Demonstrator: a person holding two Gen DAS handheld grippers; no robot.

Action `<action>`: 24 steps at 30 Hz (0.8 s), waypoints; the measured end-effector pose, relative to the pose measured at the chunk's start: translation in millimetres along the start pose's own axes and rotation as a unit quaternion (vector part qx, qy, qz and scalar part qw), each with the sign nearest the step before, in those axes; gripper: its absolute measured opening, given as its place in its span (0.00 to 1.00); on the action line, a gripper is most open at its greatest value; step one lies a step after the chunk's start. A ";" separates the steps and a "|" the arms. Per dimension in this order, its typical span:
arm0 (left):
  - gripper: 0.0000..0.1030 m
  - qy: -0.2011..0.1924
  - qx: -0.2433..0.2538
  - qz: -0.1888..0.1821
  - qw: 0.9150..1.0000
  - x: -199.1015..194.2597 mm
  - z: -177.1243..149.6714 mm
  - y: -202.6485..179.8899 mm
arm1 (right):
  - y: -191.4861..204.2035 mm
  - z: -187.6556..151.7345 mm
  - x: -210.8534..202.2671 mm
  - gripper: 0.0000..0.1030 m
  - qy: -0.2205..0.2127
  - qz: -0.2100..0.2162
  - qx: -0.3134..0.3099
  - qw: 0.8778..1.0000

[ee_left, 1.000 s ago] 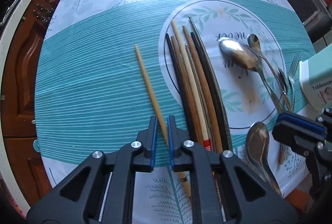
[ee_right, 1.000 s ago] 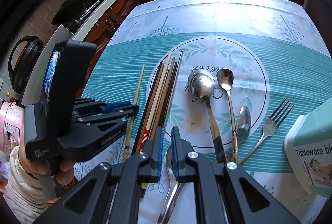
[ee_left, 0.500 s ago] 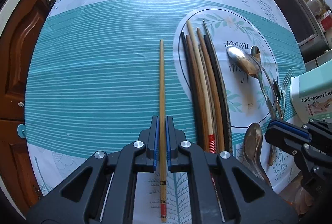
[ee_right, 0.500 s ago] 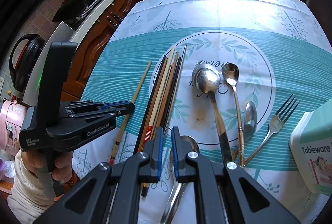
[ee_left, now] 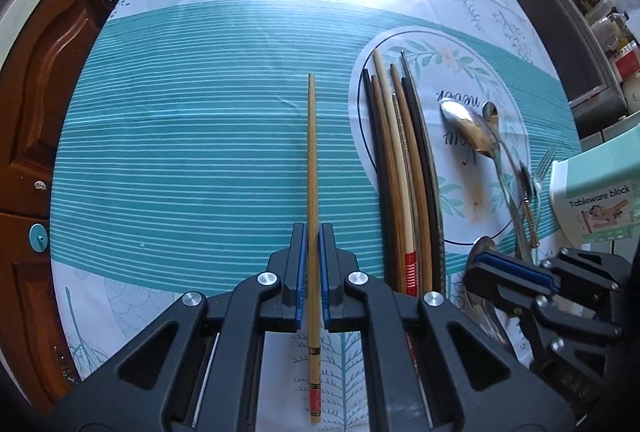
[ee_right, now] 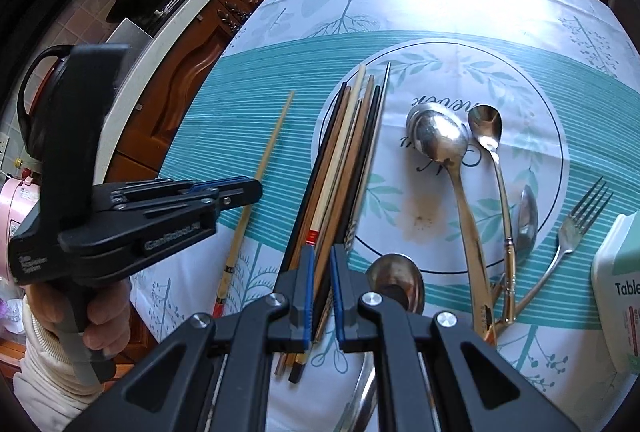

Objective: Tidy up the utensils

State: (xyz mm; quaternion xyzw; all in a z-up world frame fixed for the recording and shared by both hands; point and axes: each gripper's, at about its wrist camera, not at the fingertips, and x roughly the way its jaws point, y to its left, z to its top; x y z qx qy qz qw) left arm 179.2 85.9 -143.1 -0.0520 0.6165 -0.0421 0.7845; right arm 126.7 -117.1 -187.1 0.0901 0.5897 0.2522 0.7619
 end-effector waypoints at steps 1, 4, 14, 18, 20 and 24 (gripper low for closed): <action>0.04 -0.003 -0.001 -0.002 1.000 -2.6 -0.6 1.2 | -0.9 1.3 0.0 0.08 0.002 -0.001 0.002 1.000; 0.04 -0.010 -0.003 -0.009 1.000 -10.9 -2.3 5.5 | -8.0 12.3 -0.9 0.08 0.007 0.006 0.019 1.000; 0.04 -0.014 -0.006 -0.021 1.000 -17.8 -8.1 16.6 | -19.0 48.0 13.2 0.08 0.035 0.016 0.064 0.997; 0.04 -0.015 -0.006 -0.025 1.000 -17.7 -9.6 21.1 | -17.4 53.4 26.3 0.08 0.049 0.002 0.069 0.996; 0.04 -0.015 -0.007 -0.028 0.999 -16.8 -9.3 22.9 | -17.3 53.5 29.7 0.08 0.054 -0.004 0.069 0.996; 0.04 -0.017 -0.006 -0.034 0.999 -18.3 -9.3 25.4 | -16.9 54.4 29.7 0.08 0.054 -0.024 0.069 0.996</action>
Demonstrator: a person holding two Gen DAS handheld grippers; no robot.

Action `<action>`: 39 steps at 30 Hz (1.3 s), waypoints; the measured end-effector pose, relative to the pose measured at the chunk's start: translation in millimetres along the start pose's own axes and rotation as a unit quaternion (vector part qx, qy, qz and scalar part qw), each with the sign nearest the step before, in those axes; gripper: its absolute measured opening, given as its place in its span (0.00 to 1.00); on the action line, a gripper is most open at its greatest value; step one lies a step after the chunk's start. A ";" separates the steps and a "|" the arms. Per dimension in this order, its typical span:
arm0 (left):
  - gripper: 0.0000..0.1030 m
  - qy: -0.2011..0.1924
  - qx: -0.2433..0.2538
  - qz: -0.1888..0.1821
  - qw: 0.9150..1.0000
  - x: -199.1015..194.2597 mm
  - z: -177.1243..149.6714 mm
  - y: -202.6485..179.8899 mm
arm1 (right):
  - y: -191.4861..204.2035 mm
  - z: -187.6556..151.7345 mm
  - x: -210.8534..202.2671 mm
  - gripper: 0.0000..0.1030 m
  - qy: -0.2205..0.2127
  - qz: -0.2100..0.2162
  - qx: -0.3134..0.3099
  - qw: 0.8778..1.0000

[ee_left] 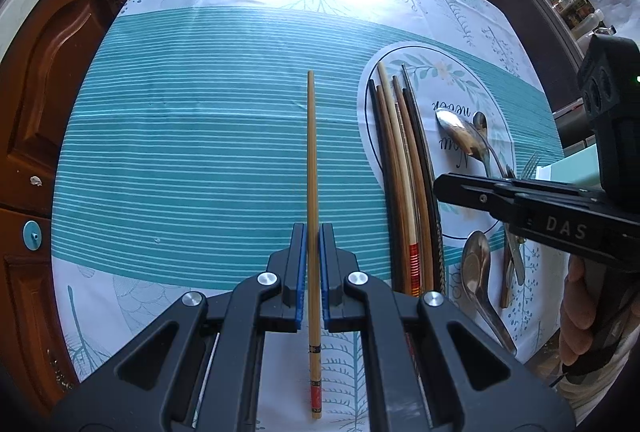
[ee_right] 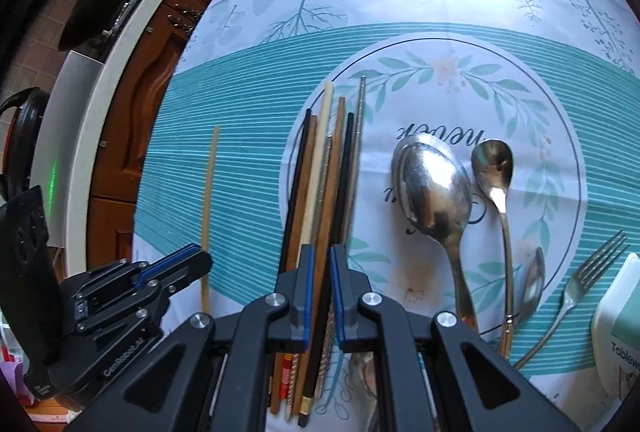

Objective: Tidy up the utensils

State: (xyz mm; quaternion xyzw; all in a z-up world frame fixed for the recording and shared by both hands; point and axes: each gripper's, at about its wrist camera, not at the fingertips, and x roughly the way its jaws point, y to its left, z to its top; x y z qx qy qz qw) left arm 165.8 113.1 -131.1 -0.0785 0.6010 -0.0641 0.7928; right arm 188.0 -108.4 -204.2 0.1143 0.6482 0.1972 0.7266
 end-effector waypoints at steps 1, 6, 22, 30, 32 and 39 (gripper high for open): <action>0.04 -0.001 0.001 -0.002 1.000 -1.1 -0.2 0.4 | -0.7 0.2 0.2 0.08 -0.001 -0.006 0.000 1.000; 0.04 0.000 0.001 -0.010 1.000 0.3 0.7 1.3 | -5.6 3.8 4.6 0.08 0.006 -0.025 0.008 1.000; 0.04 0.003 0.007 -0.020 1.000 -1.0 -0.6 5.3 | 40.2 2.5 18.8 0.11 0.003 -0.095 -0.079 0.992; 0.04 0.005 0.009 -0.024 1.000 0.2 -0.9 8.2 | 46.7 0.2 21.0 0.11 0.007 -0.102 -0.097 0.990; 0.04 0.004 0.009 -0.025 1.000 -0.3 -1.2 8.4 | 48.1 -0.2 22.5 0.11 0.013 -0.094 -0.095 0.991; 0.04 0.002 0.008 -0.025 1.000 -2.2 -0.4 9.5 | 45.4 -0.5 17.6 0.11 0.014 -0.078 -0.090 0.993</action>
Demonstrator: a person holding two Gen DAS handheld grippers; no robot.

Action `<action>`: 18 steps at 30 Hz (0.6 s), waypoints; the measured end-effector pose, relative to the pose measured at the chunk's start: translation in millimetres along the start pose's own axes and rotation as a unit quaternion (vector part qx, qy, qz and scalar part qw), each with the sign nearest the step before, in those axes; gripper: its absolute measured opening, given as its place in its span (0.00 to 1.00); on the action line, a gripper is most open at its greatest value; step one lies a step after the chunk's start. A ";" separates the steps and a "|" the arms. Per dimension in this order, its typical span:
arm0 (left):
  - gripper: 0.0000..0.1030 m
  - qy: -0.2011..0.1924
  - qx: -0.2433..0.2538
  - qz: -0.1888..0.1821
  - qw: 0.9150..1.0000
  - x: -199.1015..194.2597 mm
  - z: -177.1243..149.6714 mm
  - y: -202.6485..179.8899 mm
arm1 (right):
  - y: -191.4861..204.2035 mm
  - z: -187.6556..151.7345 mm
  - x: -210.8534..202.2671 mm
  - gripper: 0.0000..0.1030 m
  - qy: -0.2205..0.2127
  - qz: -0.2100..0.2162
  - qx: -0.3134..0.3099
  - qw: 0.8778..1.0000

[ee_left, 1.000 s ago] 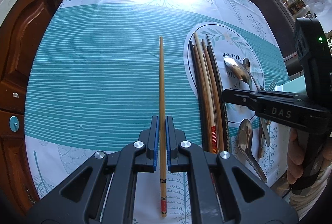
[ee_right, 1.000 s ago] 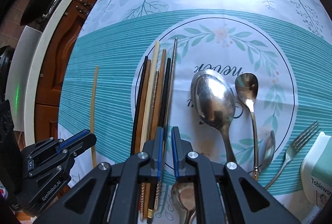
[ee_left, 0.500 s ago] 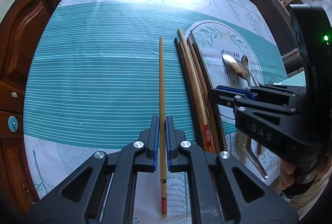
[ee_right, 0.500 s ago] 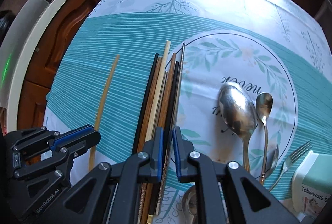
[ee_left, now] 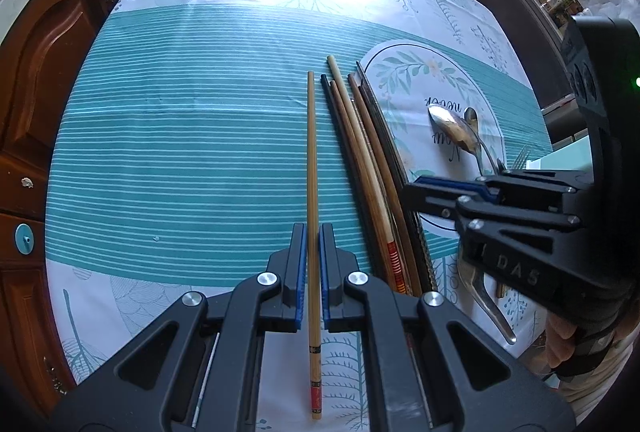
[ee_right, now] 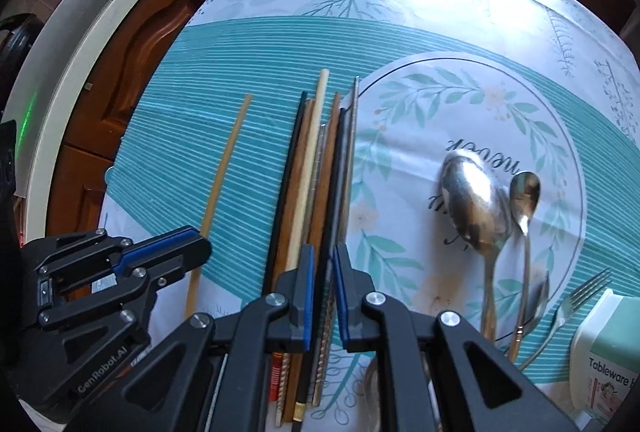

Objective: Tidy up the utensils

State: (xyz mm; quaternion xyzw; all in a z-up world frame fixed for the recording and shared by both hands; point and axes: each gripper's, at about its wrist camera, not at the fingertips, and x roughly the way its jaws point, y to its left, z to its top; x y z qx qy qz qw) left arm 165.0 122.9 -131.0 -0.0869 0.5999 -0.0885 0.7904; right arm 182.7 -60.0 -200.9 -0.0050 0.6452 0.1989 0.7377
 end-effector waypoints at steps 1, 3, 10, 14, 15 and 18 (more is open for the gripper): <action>0.04 0.000 0.000 0.000 1.000 -0.1 -0.1 0.4 | -2.7 -0.9 -1.9 0.11 -0.001 -0.002 0.001 1.000; 0.04 0.000 -0.001 -0.001 1.000 -0.3 0.3 1.6 | -9.6 -0.2 -3.4 0.11 0.000 0.000 0.010 1.000; 0.04 0.001 0.000 -0.002 1.000 -1.1 0.9 3.2 | -12.0 -1.2 -5.6 0.11 0.006 0.021 0.015 1.000; 0.04 0.000 0.001 -0.004 1.000 -2.9 1.1 2.8 | -3.9 -0.4 -4.3 0.11 0.010 0.030 0.007 0.999; 0.04 0.000 0.001 -0.004 1.000 -3.2 1.3 2.3 | -2.0 -1.1 -3.8 0.11 0.012 0.034 0.007 0.999; 0.04 0.001 0.001 -0.004 1.000 -4.0 1.6 2.9 | 2.5 -1.9 -1.6 0.11 0.017 0.043 0.002 0.999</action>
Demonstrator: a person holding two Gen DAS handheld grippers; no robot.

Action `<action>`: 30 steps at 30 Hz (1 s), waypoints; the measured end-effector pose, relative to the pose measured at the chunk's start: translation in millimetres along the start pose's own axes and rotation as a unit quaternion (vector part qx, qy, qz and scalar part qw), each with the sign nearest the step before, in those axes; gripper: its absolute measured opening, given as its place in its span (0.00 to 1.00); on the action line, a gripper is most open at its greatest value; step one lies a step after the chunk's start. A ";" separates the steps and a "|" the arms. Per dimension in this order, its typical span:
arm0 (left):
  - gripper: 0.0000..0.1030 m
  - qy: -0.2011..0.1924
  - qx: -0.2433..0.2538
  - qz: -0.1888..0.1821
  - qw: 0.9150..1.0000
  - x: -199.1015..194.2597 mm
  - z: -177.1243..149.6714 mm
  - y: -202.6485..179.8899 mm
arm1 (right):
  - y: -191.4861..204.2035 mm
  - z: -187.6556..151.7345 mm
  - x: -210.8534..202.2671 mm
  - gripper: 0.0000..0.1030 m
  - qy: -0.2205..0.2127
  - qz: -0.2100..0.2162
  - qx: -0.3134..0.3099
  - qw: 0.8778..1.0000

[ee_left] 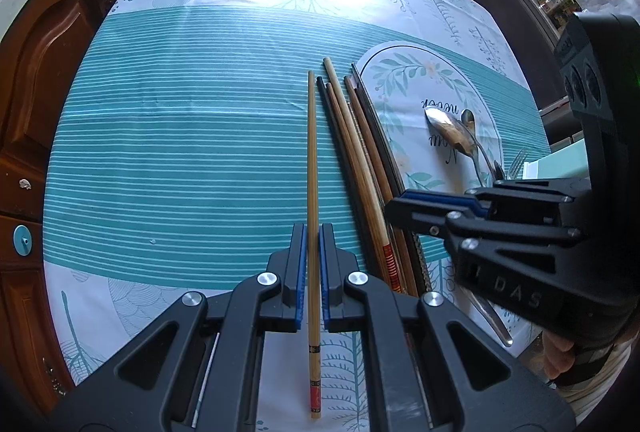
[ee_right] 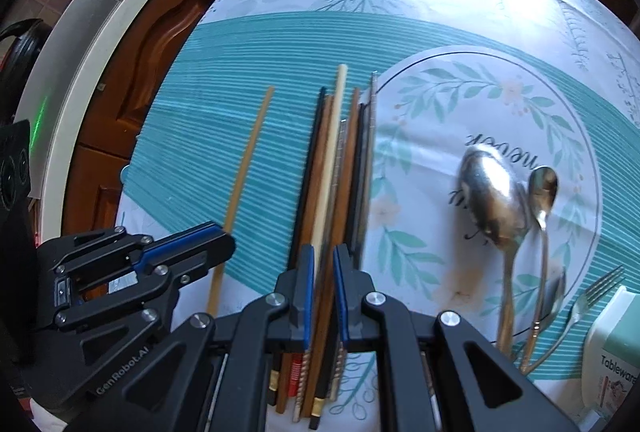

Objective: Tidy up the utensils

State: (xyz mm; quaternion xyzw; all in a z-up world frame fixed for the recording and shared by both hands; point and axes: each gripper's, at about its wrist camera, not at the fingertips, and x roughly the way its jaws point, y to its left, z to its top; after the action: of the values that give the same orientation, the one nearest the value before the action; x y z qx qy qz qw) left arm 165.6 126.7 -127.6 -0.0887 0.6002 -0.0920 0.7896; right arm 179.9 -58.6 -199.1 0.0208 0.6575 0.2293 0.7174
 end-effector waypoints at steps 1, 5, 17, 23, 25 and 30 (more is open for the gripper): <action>0.04 0.000 -0.001 0.000 1.000 -0.3 0.1 0.4 | 1.8 0.2 1.3 0.11 0.001 0.001 0.000 1.000; 0.04 0.001 -0.004 -0.002 1.000 0.4 1.1 0.9 | 2.2 4.1 6.1 0.11 0.006 0.008 0.009 1.000; 0.04 0.001 -0.007 -0.005 1.000 -0.3 0.9 3.6 | -4.1 9.7 11.9 0.10 0.012 0.015 0.031 0.999; 0.04 0.000 -0.007 -0.007 1.000 -2.1 1.2 4.5 | 6.3 12.1 8.9 0.10 0.006 -0.005 0.017 1.000; 0.04 0.000 -0.008 -0.007 1.000 -2.3 1.3 5.1 | 8.7 13.3 9.3 0.10 0.005 -0.008 0.014 1.000; 0.04 0.003 -0.009 -0.011 1.000 -1.5 0.9 7.5 | 14.8 16.1 13.8 0.08 0.004 -0.022 0.006 1.000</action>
State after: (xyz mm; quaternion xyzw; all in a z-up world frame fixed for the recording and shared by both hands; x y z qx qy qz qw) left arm 166.3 134.3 -127.8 -0.1020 0.6027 -0.0955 0.7857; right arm 191.2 -36.1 -204.9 0.0099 0.6621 0.2095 0.7195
